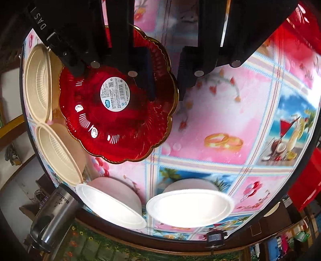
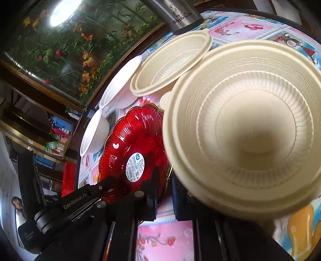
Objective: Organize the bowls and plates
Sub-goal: 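Lift the small red plate and lower it onto the large red plate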
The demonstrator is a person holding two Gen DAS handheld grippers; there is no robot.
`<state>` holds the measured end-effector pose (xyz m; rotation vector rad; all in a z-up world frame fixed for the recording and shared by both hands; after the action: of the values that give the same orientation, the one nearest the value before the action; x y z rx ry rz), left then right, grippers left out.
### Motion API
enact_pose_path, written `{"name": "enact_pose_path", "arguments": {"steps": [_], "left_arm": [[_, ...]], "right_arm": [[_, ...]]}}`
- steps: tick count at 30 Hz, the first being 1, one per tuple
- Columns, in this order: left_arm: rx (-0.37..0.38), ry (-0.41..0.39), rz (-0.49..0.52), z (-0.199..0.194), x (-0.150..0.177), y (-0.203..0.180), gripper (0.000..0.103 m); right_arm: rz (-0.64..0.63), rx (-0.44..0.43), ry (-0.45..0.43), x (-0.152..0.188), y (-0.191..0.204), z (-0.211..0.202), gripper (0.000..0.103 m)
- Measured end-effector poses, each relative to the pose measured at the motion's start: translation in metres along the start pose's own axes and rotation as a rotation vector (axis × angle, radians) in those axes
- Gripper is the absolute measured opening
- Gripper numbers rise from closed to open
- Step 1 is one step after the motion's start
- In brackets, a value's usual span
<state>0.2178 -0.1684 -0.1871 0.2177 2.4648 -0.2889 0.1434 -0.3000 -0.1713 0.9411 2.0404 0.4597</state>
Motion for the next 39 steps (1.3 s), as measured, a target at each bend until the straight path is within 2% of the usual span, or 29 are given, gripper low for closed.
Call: {"name": "enact_pose_path", "arguments": {"steps": [4, 8, 14, 18, 23, 28, 34, 39], "left_arm": [[0.001, 0.001, -0.005, -0.013, 0.012, 0.004, 0.017], [0.005, -0.036, 0.002, -0.036, 0.017, 0.004, 0.017], [0.012, -0.150, 0.016, -0.094, 0.014, 0.010, 0.018], [-0.003, -0.225, 0.017, -0.136, 0.018, 0.033, 0.018], [-0.051, -0.247, -0.011, -0.169, 0.037, 0.084, 0.018], [-0.134, -0.266, -0.037, -0.198, 0.065, 0.140, 0.018], [-0.177, -0.216, -0.096, -0.198, 0.097, 0.185, 0.019], [-0.194, -0.178, -0.129, -0.184, 0.109, 0.201, 0.019]], "right_arm": [[-0.021, -0.012, 0.028, 0.012, -0.001, -0.012, 0.011], [-0.035, -0.032, 0.031, 0.016, 0.002, -0.029, 0.011], [-0.080, -0.098, -0.004, 0.015, 0.028, -0.069, 0.011], [-0.133, -0.154, -0.021, 0.025, 0.056, -0.098, 0.012], [-0.209, -0.224, 0.025, 0.064, 0.094, -0.118, 0.012], [-0.333, -0.280, 0.113, 0.124, 0.138, -0.124, 0.013], [-0.456, -0.288, 0.197, 0.180, 0.164, -0.120, 0.013], [-0.510, -0.259, 0.244, 0.204, 0.165, -0.110, 0.016]]}}
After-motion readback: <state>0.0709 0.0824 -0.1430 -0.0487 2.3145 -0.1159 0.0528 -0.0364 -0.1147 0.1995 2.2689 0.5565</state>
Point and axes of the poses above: each gripper's, at about its wrist camera, not at the fingertips, and z roughly the way its jaws point, y to its left, x to its underside, the point moved 9 cm from there along z, roughly the way its jaws point, and after that the axes turned 14 degrees about -y, right-handed, at the moved point
